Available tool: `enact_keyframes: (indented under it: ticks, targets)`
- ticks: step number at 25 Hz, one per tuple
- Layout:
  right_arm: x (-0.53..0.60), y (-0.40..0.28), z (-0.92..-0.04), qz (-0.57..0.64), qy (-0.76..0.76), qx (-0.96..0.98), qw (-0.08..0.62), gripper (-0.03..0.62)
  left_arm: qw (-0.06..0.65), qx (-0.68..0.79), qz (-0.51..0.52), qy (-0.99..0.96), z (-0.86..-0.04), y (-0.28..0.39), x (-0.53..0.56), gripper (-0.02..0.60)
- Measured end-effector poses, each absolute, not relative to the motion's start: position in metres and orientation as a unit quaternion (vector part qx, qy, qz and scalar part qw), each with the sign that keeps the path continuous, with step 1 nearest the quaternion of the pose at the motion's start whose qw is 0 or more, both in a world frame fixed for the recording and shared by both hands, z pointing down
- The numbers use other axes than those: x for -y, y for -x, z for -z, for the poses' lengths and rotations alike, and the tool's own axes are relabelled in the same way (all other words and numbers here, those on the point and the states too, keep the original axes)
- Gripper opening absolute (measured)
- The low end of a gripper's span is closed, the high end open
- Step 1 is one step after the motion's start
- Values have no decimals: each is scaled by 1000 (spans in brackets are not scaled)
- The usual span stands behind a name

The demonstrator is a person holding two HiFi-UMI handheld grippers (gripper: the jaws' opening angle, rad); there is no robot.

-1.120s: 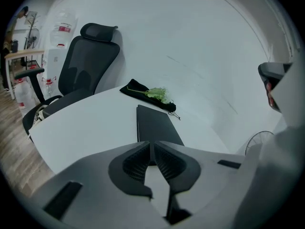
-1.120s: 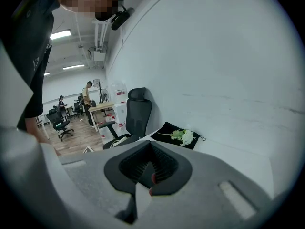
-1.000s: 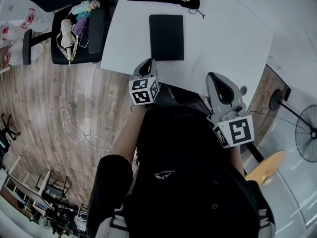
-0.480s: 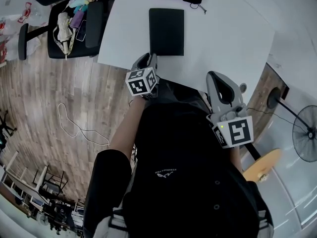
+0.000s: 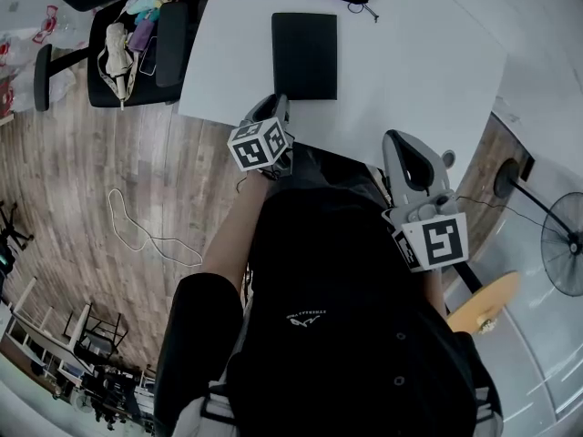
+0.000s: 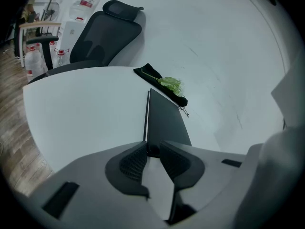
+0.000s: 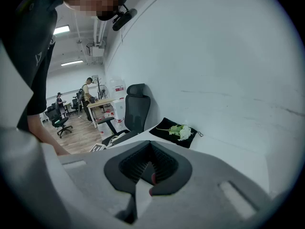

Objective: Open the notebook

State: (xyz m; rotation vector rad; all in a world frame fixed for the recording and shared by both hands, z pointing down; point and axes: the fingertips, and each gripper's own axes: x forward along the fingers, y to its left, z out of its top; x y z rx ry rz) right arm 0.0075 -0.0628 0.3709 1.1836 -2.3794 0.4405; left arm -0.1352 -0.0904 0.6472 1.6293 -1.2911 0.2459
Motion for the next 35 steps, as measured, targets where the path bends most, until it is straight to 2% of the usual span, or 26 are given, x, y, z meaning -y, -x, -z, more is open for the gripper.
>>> enact_keyframes:
  ticks: [11, 35]
  targets:
    - [57, -15, -371, -163, -443, 856, 211, 5, 498, 542, -104, -669, -641, 140, 91, 37]
    - [45, -77, -369, -161, -418, 874, 187, 5, 406, 617, -127, -662, -596, 125, 90, 21]
